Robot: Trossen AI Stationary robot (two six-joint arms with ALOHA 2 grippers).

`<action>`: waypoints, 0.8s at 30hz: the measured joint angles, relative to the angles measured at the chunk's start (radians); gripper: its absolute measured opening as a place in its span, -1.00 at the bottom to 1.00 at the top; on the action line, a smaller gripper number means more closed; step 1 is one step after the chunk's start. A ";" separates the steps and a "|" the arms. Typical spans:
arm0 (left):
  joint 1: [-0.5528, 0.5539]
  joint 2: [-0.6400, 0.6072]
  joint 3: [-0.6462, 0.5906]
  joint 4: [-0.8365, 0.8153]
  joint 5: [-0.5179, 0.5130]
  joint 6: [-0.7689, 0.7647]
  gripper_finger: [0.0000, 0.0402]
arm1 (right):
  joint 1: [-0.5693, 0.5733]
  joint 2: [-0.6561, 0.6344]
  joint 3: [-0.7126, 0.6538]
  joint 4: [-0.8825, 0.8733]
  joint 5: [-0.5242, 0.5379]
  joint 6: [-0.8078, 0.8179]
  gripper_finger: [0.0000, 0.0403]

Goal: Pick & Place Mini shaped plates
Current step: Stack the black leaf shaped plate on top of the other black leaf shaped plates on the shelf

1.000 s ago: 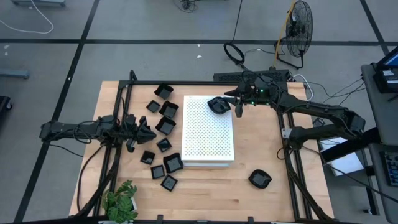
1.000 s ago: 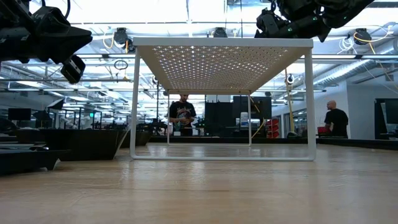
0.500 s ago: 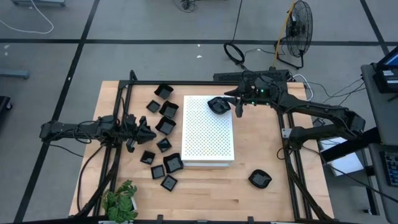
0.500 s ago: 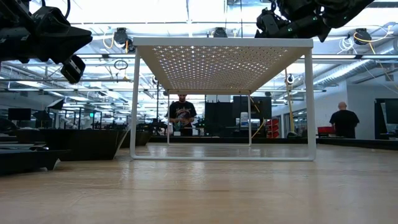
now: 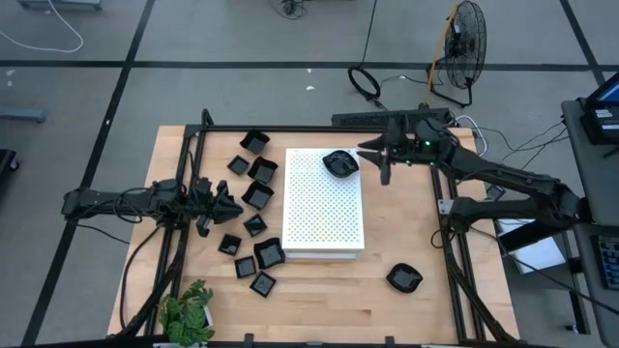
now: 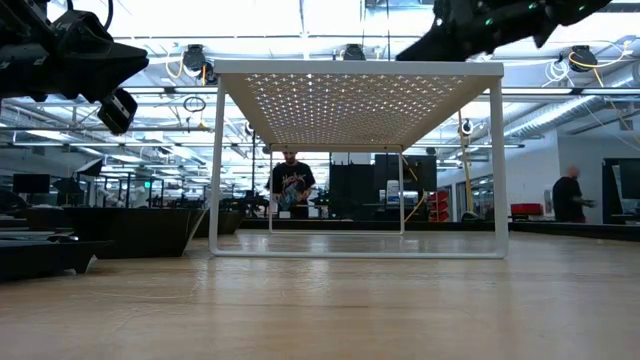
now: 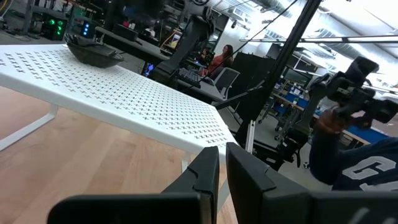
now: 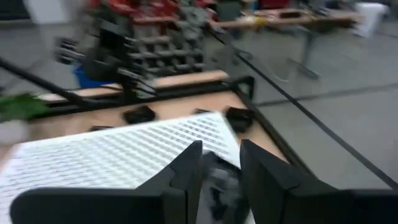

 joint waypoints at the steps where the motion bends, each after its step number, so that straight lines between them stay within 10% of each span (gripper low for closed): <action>1: 0.000 0.000 0.000 0.000 0.000 0.000 -0.85 | 0.011 -0.017 0.000 0.000 -0.023 0.001 -0.53; 11: 0.000 0.000 0.000 0.000 0.000 0.000 -0.85 | 0.215 -0.128 -0.001 -0.022 -0.231 0.011 -0.53; 24: 0.000 0.000 0.000 0.000 0.000 0.000 -0.85 | 0.754 -0.134 -0.001 -0.103 -0.131 0.129 -0.22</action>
